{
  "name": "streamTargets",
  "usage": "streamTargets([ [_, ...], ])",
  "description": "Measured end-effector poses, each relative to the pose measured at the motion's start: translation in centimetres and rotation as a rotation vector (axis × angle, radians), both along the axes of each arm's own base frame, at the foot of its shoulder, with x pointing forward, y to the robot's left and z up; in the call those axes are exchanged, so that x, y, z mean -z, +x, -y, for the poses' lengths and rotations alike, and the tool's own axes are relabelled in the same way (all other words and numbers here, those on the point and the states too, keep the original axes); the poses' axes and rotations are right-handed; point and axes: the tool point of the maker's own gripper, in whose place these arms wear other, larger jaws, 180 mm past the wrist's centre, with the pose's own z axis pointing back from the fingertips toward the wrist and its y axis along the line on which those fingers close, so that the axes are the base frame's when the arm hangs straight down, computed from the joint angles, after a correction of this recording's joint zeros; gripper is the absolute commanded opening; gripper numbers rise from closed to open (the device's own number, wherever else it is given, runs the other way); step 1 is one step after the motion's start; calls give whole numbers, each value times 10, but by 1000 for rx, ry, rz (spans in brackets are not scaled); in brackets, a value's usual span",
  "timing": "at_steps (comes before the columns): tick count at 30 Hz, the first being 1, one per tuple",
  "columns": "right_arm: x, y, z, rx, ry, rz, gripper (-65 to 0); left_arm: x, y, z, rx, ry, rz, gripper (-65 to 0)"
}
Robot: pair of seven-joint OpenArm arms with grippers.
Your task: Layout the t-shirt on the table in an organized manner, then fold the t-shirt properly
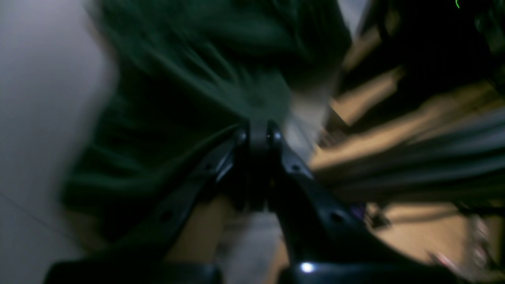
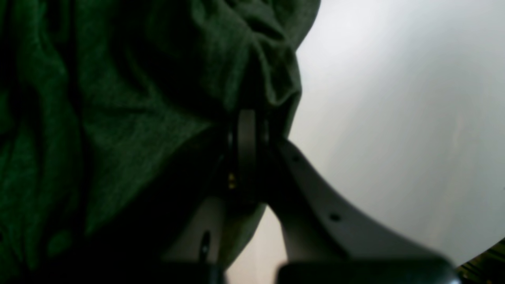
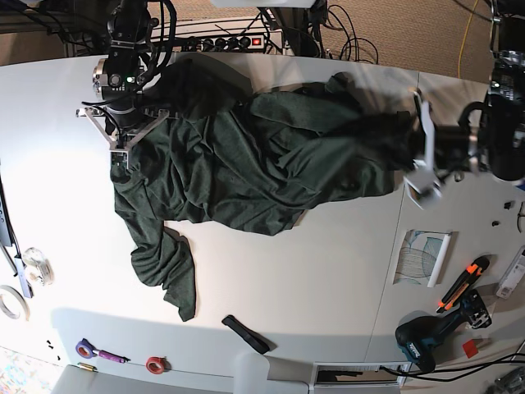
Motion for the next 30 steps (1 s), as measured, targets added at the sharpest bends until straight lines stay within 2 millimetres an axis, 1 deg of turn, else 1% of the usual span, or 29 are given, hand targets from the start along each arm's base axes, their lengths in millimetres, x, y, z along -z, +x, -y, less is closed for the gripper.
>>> streamTargets([
  [3, 0, 0, 0, -1, 1, -1, -650, -31, 21, -7, -103, -116, 102, -650],
  [4, 0, 0, 0, 0, 0, 0, -650, -39, 26, -6, -126, -165, 122, -650],
  [5, 0, 0, 0, 0, 0, 0, -650, -40, 32, -7, -153, -170, 147, -650],
  [7, 0, 0, 0, 0, 0, 0, -650, -22, 43, -12, -205, -105, 163, -650],
  [9, 0, 0, 0, 0, 0, 0, -650, 3, 49, -13, -232, -45, 143, -650],
  [11, 0, 0, 0, -1, 1, 0, -650, 24, 56, -13, -294, -7, 97, -650],
  [14, 0, 0, 0, 0, -1, 0, -650, 60, 57, -19, -329, 109, 41, -650],
  [15, 0, 0, 0, 0, 0, 0, -650, 69, 55, -19, -320, 140, 31, -585],
  [16, 0, 0, 0, 0, 1, 0, -650, 74, 52, -18, -310, 160, 25, -452],
  [17, 0, 0, 0, 0, 1, 0, -650, 77, 50, -17, -301, 172, 25, -337],
  [18, 0, 0, 0, 0, 1, 0, -650, 75, 52, -15, -303, 157, 36, -274],
  [19, 0, 0, 0, 0, 0, 0, -650, 70, 58, -13, -341, 121, 40, -266],
  [20, 0, 0, 0, 0, 0, 0, -650, 63, 67, -14, -395, 83, 49, -269],
  [21, 0, 0, 0, 0, 0, 0, -650, 57, 75, -14, -431, 59, 70, -291],
  [23, 0, 0, 0, 0, 0, 0, -650, 45, 86, -7, -437, 21, 109, -384],
  [25, 0, 0, 0, 0, 1, 0, -650, 36, 96, 9, -442, -20, 138, -484],
  [26, 0, 0, 0, 0, 1, 0, -650, 34, 99, 20, -437, -42, 136, -522],
  [27, 0, 0, 0, 0, -1, 0, -650, 35, 101, 30, -440, -56, 119, -551],
  [28, 0, 0, 0, 0, -1, -1, -650, 38, 103, 40, -437, -62, 103, -567],
  [29, 0, 0, 1, 0, -2, -1, -650, 46, 107, 48, -433, -40, 95, -573],
  [30, 0, 0, 0, 1, 0, -1, -650, 57, 110, 55, -422, 5, 90, -573],
])
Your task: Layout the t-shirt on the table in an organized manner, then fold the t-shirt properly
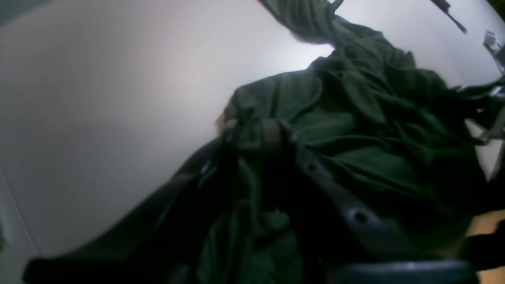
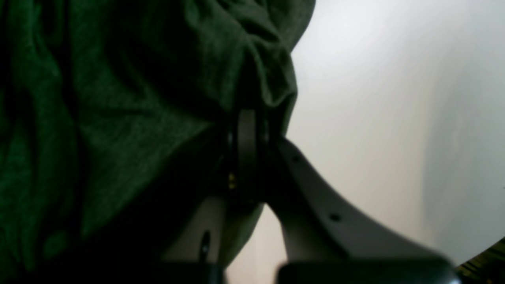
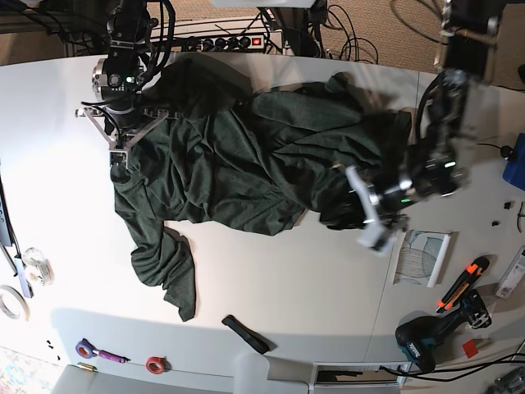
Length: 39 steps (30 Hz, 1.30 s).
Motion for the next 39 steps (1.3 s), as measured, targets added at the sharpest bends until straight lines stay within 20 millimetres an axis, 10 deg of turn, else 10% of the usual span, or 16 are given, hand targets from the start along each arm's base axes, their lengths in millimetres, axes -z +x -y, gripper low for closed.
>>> streamTargets([
  [7, 0, 0, 0, 0, 0, -1, -650, 69, 12, 50, 72, 99, -188, -650],
  [24, 28, -15, 38, 99, -168, -79, -650, 61, 25, 92, 117, 33, -201, -650],
  [31, 29, -10, 44, 99, -198, -81, -650, 100, 43, 69, 30, 133, -217, -650],
  [39, 29, -11, 45, 99, -206, -86, -650, 85, 104, -5, -189, 338, -116, -650],
])
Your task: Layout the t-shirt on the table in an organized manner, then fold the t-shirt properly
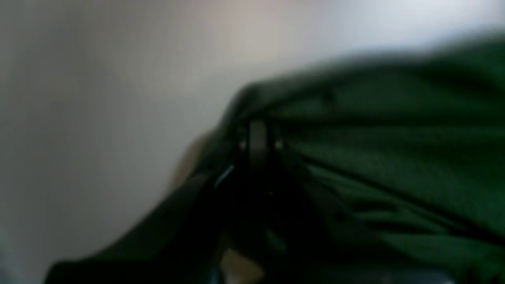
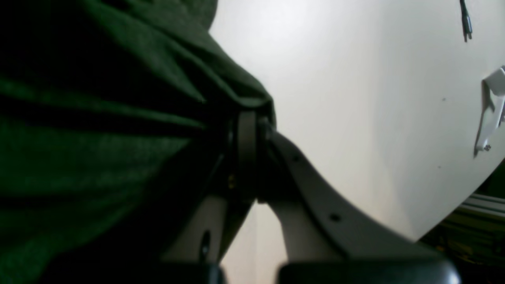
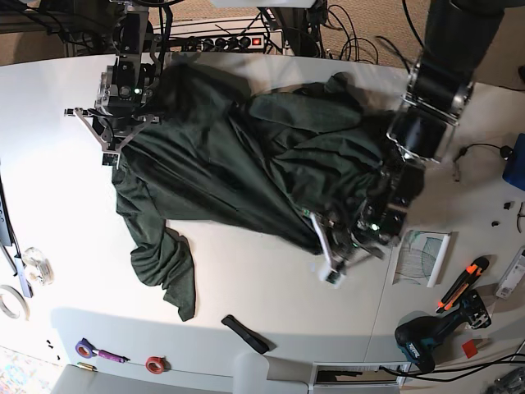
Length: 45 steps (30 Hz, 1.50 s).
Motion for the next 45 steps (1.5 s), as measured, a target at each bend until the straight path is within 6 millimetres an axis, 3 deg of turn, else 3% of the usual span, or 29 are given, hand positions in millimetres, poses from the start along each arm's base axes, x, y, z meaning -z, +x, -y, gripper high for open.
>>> streamTargets([
  [5, 0, 0, 0, -1, -2, 0, -650, -50, 36, 9, 1, -66, 153, -650],
  [8, 0, 0, 0, -1, -2, 1, -650, -66, 43, 16, 12, -112, 178, -640],
  [10, 0, 0, 0, -1, -3, 1, -650, -73, 45, 18, 37, -118, 181, -543],
  [12, -1, 0, 0, -2, -4, 2, -650, -77, 42, 25, 89, -133, 154, -488],
  [16, -6, 2, 9, -3, -43, -16, -650, -69, 23, 41, 183, -175, 74, -484],
  [19, -19, -5, 27, 62, -72, -16, -650, -65, 15, 37, 202, -205, 45, -484],
  [23, -67, 16, 31, 27, -131, 138, -650, -71, 8, 27, 261, -244, 29, -482],
  [25, -90, 32, 23, -14, -123, 242, -650, -65, -3, 24, 309, -231, -28, -445],
  [27, -99, 39, 16, -42, -97, 300, -650, -59, -15, 27, 349, -233, -84, -396],
  [31, -100, 51, -1, -111, -20, 358, -462, -51, -38, 38, 396, -316, -146, -384],
  [35, -110, 71, -5, -124, 12, 405, -458, -26, -67, 29, 408, -349, -215, -384],
  [38, -107, 96, -10, -139, 76, 435, -458, -17, -82, 33, 425, -345, -230, -384],
  [41, -84, 120, -24, -183, 192, 392, -458, -24, -72, 40, 402, -340, -164, -384],
  [45, -55, 141, -47, -239, 345, 323, -456, -13, -46, 14, 269, -210, -97, -383],
])
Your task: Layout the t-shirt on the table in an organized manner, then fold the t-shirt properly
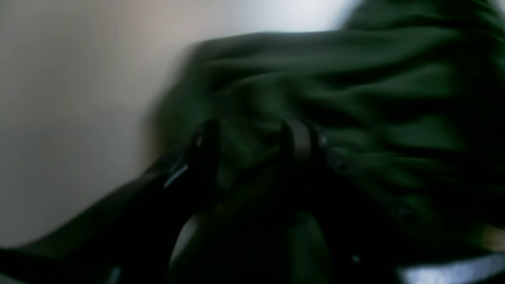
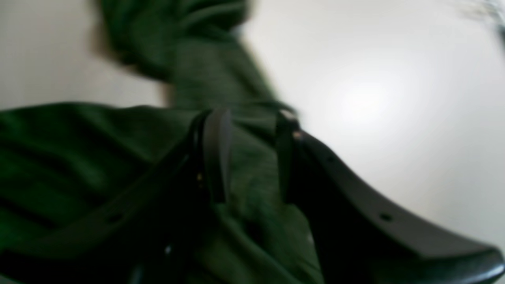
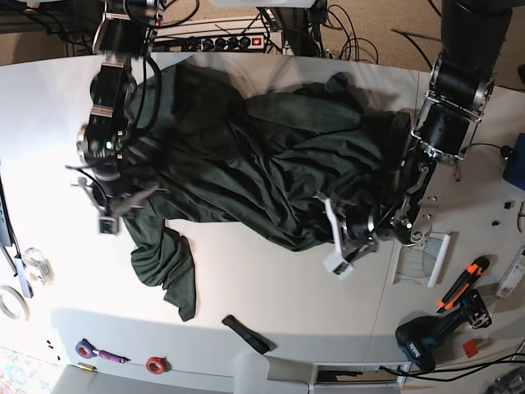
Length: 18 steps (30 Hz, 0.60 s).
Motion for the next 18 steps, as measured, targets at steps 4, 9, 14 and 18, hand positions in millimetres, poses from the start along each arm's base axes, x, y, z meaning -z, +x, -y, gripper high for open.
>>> streamTargets([
  [4, 30, 2, -5, -25, 46, -88, -456, 4, 10, -10, -63, 47, 22, -384],
  [9, 44, 3, 5, -9, 7, -111, -456, 10, 17, -16, -113, 86, 37, -384],
  [14, 46, 3, 7, -4, -3, -108, -456, 16, 5, 12, -67, 29, -8, -519],
  [18, 43, 5, 18, 77, -10, -100, -466, 15, 3, 22, -61, 0, 2, -650],
])
